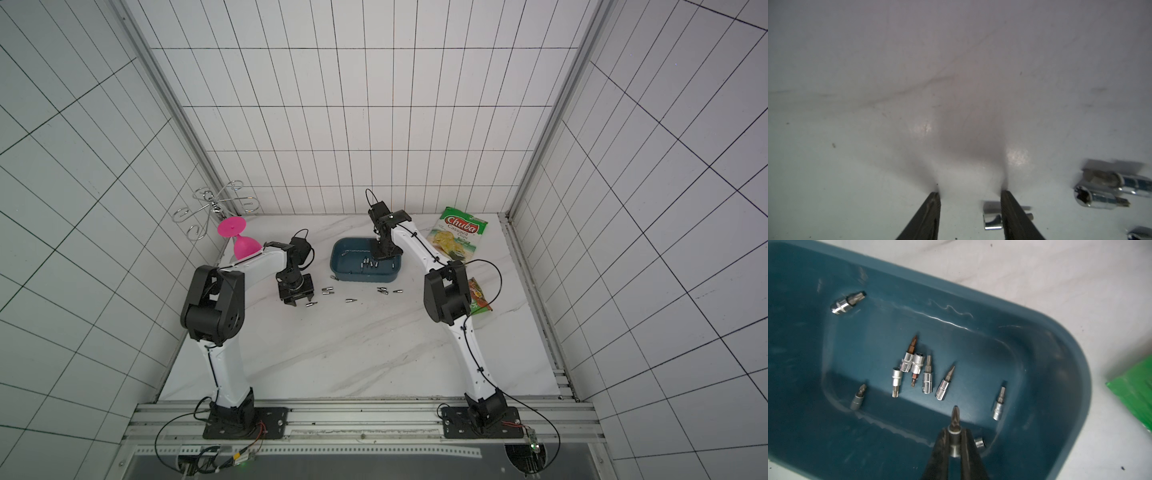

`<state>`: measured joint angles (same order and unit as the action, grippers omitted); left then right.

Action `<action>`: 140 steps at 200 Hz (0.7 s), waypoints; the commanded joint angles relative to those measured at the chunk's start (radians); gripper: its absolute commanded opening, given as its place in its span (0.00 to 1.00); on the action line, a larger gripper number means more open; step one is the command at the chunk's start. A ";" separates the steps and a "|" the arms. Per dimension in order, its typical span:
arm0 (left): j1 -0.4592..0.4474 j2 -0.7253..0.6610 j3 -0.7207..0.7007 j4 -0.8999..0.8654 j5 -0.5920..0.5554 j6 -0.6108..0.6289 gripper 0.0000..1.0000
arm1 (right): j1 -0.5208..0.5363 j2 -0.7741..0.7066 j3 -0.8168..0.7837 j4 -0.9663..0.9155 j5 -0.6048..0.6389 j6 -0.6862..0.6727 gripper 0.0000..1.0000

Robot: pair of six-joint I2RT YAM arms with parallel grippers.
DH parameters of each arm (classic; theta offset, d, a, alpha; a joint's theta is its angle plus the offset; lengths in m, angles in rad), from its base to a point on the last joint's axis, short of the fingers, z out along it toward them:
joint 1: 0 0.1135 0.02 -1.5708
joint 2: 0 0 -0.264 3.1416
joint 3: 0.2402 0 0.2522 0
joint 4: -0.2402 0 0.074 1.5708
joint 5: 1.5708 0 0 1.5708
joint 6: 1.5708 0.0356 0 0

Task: Put the bit on the desktop into the storage box
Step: Place the screwdriver bit in the storage box.

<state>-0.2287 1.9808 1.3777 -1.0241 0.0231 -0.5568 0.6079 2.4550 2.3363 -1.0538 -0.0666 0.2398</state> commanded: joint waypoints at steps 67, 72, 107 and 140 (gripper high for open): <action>-0.035 -0.017 -0.020 0.002 0.014 -0.007 0.51 | -0.010 0.079 0.058 -0.048 -0.018 -0.016 0.09; -0.037 -0.019 -0.021 0.001 0.014 -0.008 0.51 | -0.010 0.079 0.059 -0.048 -0.018 -0.016 0.13; -0.045 -0.026 -0.029 0.001 0.015 -0.014 0.51 | -0.010 0.061 0.055 -0.044 -0.015 -0.014 0.36; -0.060 -0.036 -0.033 -0.002 0.022 -0.020 0.51 | -0.010 0.016 0.037 -0.031 -0.003 -0.010 0.41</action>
<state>-0.2729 1.9747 1.3582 -1.0286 0.0341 -0.5644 0.6075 2.5191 2.3661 -1.0748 -0.0742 0.2310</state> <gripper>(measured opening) 0.514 0.402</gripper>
